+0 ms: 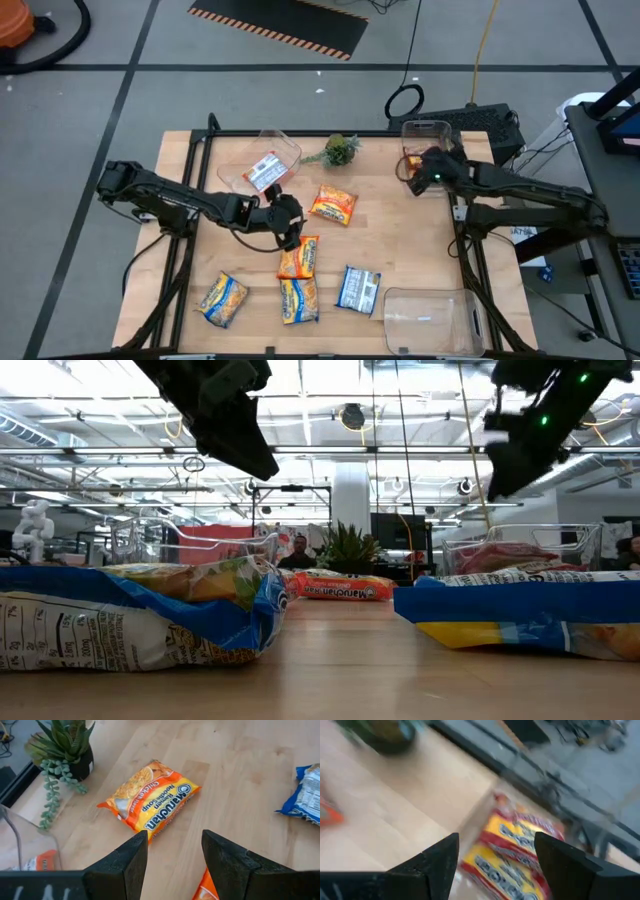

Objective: Sort Maruchan noodles
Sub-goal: Put the red noodle pack into the top right transparent bin, then put the top orange noodle pack into the top left transparent bin

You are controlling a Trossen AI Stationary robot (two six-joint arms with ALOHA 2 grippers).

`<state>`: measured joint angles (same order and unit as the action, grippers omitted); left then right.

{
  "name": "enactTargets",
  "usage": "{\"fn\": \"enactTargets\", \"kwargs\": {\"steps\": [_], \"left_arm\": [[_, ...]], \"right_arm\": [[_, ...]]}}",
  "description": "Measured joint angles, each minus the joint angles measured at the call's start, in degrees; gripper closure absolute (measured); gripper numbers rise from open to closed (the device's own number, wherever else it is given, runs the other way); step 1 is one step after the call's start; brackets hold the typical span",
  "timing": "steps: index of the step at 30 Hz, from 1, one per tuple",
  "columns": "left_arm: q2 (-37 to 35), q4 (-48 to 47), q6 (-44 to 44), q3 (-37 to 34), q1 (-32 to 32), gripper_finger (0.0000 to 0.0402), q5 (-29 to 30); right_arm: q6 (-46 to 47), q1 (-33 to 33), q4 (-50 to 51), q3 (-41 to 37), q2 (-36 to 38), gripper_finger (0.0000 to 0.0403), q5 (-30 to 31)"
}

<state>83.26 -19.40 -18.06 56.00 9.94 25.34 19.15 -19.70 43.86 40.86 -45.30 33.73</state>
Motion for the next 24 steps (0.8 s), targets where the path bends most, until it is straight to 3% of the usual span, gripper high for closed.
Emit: {"fn": "enactTargets", "kwargs": {"steps": [11, 20, 24], "left_arm": [[0.91, 1.68, 4.93, 0.0, -1.52, 0.0208, 0.12], [9.34, 7.27, 8.43, 0.02, -4.25, 0.0208, -3.1], [12.63, 7.38, 6.18, 0.02, -7.25, 0.0204, -3.22]], "right_arm": [[-3.96, 4.15, -11.2, 0.02, 8.85, 0.0149, -15.68], [-8.3, 7.76, -17.32, 0.0, 9.24, 0.0149, -16.01], [-11.41, 8.97, -18.7, 0.0, 8.74, 0.0149, -15.99]]}}
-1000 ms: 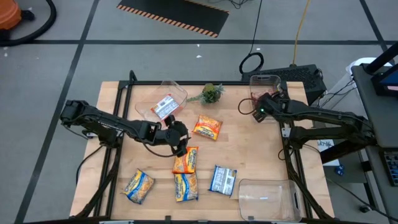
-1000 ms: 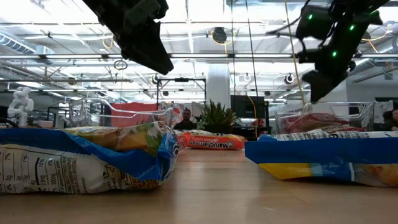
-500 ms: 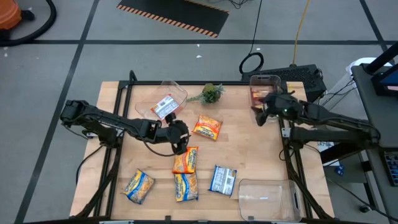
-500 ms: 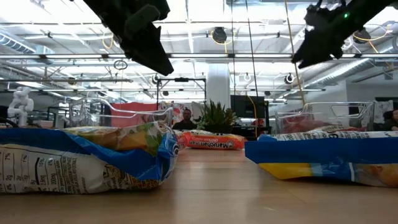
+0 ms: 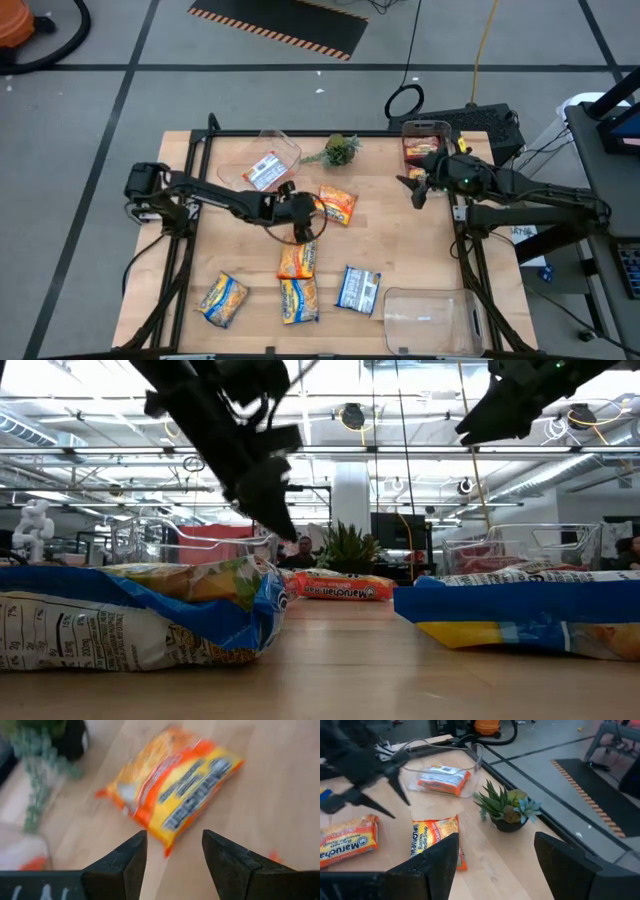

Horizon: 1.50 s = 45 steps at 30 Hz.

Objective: Sort Maruchan noodles
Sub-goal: Put the top orange noodle pack into the top left transparent bin

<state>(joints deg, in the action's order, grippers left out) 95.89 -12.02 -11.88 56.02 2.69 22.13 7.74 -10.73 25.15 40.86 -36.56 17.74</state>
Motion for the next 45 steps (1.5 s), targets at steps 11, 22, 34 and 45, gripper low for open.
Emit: {"fn": "enactTargets", "kwargs": {"steps": [11, 22, 34, 45], "left_arm": [[3.76, 0.72, 3.48, 0.08, -2.46, 0.013, -4.44], [7.13, 1.0, 7.02, -0.11, -2.57, 0.0126, -4.2], [11.04, 6.98, 8.19, -0.49, -3.99, 0.0126, -2.7], [14.19, 11.73, 7.87, -0.43, -5.83, 0.0156, -4.27]], "right_arm": [[-2.46, 0.34, -0.66, 0.0, -2.52, 0.0149, 0.24], [-3.6, 0.34, -2.54, -0.02, -5.91, 0.0149, 0.28], [-5.46, 0.35, -2.13, -0.04, -6.18, 0.0149, 0.15], [-6.76, 0.78, -1.31, -0.04, -6.16, 0.0149, 0.04]]}}
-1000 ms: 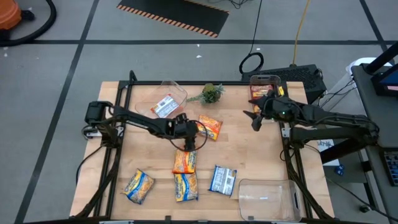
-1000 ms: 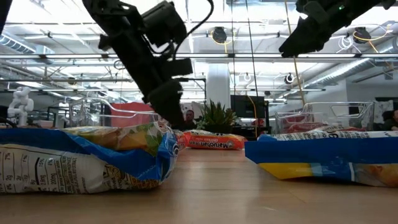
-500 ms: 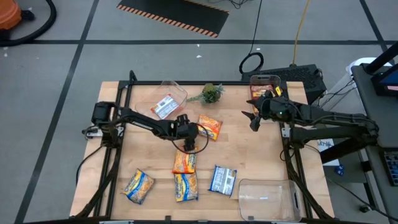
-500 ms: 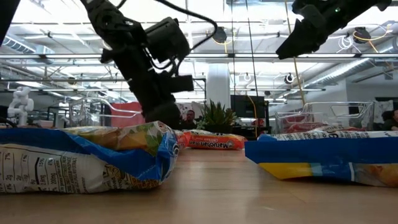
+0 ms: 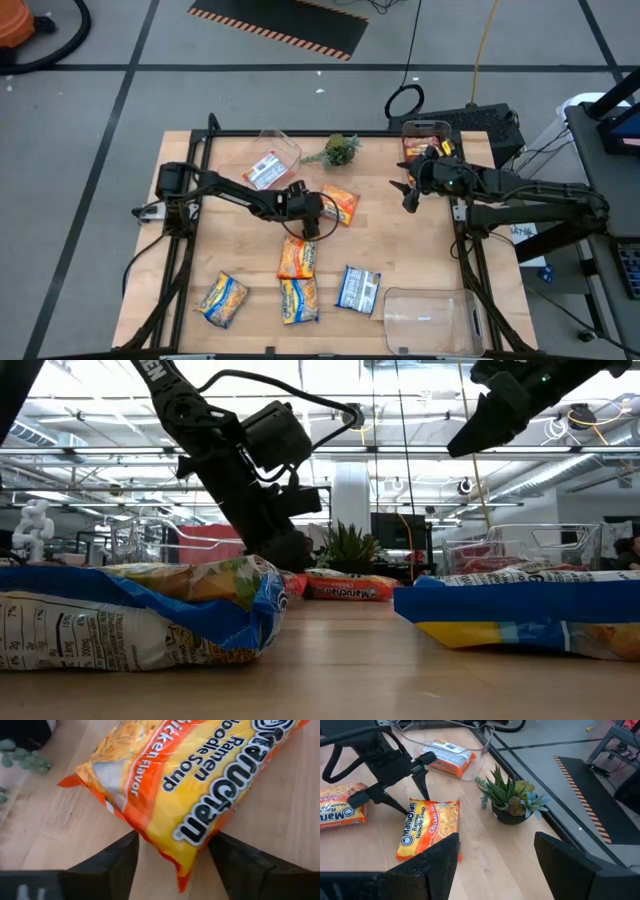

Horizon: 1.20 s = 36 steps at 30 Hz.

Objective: Sort Maruchan noodles
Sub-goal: Put the top orange noodle pack into the top left transparent bin

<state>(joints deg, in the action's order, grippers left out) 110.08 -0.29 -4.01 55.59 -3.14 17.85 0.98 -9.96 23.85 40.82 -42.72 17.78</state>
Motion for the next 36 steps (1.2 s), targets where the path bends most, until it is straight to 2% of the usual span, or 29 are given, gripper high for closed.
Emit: {"fn": "enactTargets", "kwargs": {"steps": [10, 16, 23, 36], "left_arm": [[0.08, 1.09, 2.83, -0.02, 0.11, 0.0305, -1.87], [-0.13, 1.06, 4.4, -0.13, 0.57, 0.036, -0.02], [-0.29, 0.83, 4.39, -0.15, 0.55, 0.0376, 1.96], [-7.25, -4.54, 5.45, -0.26, 2.22, 0.0378, 12.24]], "right_arm": [[-0.19, 0.0, 1.37, 0.0, 0.0, 0.0149, 0.02], [-0.24, -0.02, 2.03, 0.0, 0.0, 0.0149, 0.05], [-0.39, -0.02, 2.32, 0.0, 0.02, 0.0149, 0.07], [-0.23, -0.07, 4.05, 0.0, -0.07, 0.0149, 0.11]]}}
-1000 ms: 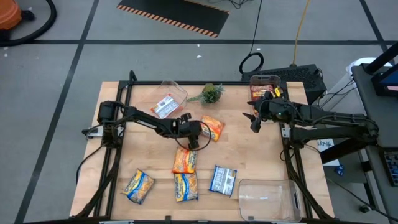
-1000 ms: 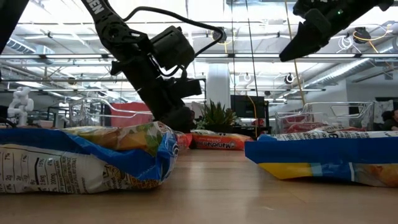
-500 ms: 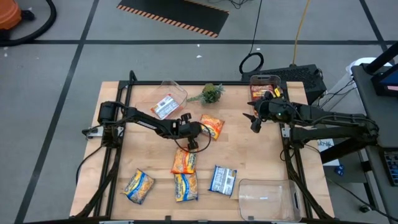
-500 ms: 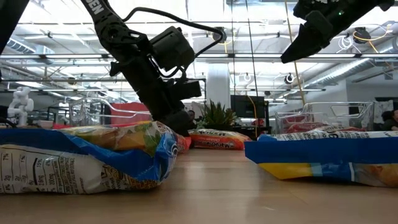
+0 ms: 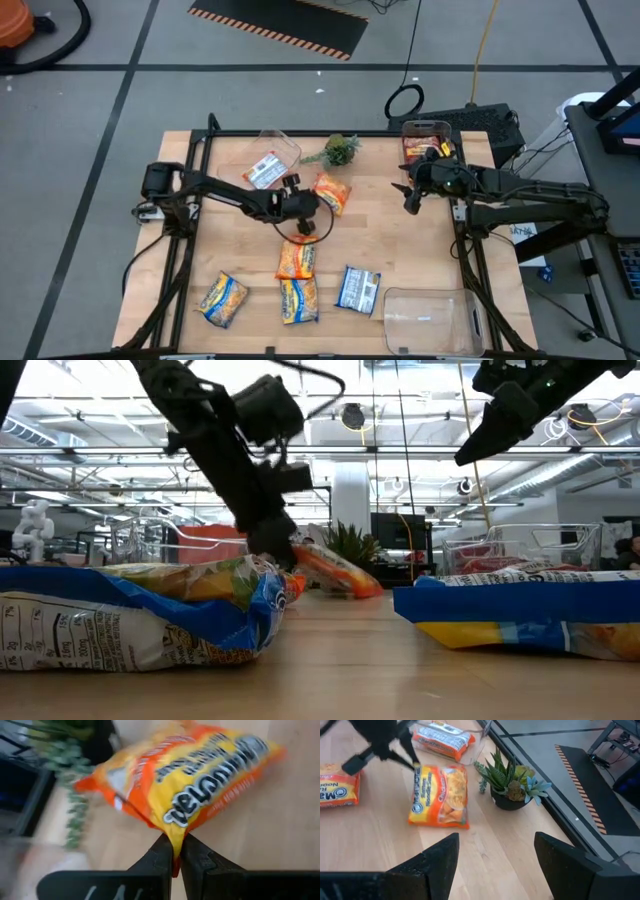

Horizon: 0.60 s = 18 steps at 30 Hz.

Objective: Sort Maruchan noodles
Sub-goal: Put the top orange noodle pack into the top left transparent bin

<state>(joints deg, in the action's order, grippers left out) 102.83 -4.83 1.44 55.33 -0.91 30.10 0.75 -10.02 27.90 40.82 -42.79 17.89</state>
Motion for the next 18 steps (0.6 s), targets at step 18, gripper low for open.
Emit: {"fn": "enactTargets", "kwargs": {"steps": [18], "left_arm": [[-11.89, -6.56, 1.68, 0.03, 2.07, 0.0394, 8.14]], "right_arm": [[0.24, 0.0, 0.23, 0.0, 0.0, 0.0149, 0.0]]}}
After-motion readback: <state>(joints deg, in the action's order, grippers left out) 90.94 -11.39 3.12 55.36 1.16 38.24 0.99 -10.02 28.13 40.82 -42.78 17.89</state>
